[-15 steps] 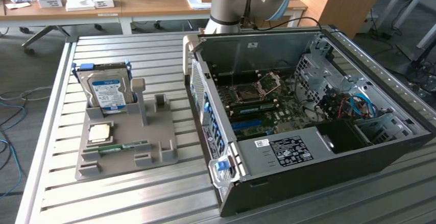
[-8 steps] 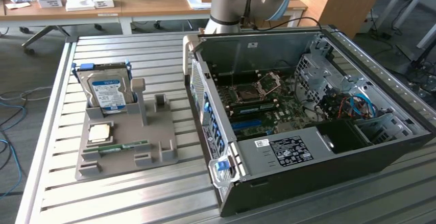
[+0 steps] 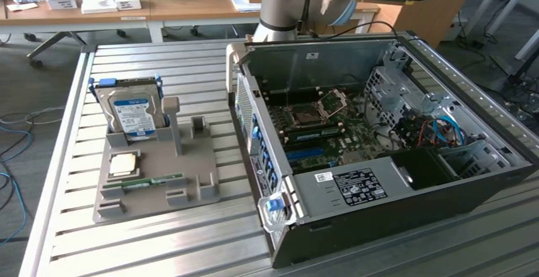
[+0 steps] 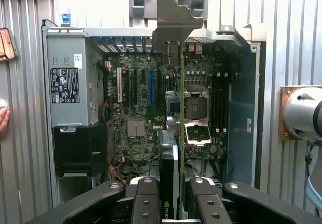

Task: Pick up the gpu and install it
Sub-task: 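Insert the gpu into the slot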

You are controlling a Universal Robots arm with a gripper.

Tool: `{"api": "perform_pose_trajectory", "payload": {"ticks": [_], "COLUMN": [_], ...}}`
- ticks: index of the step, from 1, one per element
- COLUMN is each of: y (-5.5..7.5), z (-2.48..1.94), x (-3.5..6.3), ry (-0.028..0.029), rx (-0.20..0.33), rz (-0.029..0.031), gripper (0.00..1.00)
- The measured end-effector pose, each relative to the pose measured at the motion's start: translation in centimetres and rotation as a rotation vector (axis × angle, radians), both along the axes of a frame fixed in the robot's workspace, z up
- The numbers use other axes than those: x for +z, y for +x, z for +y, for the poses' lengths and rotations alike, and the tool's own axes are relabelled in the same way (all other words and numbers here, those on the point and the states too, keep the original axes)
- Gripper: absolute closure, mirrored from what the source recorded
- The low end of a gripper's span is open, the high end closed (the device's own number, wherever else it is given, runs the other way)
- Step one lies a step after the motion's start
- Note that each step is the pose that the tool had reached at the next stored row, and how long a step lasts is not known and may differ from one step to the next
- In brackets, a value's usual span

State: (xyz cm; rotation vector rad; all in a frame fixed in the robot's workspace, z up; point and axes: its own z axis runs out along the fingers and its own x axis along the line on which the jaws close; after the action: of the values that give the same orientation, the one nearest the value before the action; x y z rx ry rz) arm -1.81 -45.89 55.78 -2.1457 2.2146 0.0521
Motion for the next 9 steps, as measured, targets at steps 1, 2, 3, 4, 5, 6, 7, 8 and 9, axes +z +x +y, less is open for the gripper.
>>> {"api": "perform_pose_trajectory", "payload": {"ticks": [1,2,3,4,5,6,7,8,9], "y": [0.0,0.0,0.0,0.0,0.0,0.0,0.0,0.0,0.0], "z": [0.0,0.0,0.0,0.0,0.0,0.0,0.0,0.0,0.0], "x": [-0.2,-0.38,-0.55,-0.73,-0.92,-1.09,-1.29,-1.48,-1.65], "ry": [0.0001,0.0002,0.0,0.0,0.0,0.0,0.0,0.0002,0.0], "rx": [0.0,0.0,0.0,0.0,0.0,0.0,0.0,0.0,0.0], "rz": [0.0,-0.0001,0.0,0.0,0.0,0.0,0.0,-0.0001,0.0], "gripper": [0.73,0.73,0.73,0.73,0.73,0.73,0.73,0.73,0.73]}}
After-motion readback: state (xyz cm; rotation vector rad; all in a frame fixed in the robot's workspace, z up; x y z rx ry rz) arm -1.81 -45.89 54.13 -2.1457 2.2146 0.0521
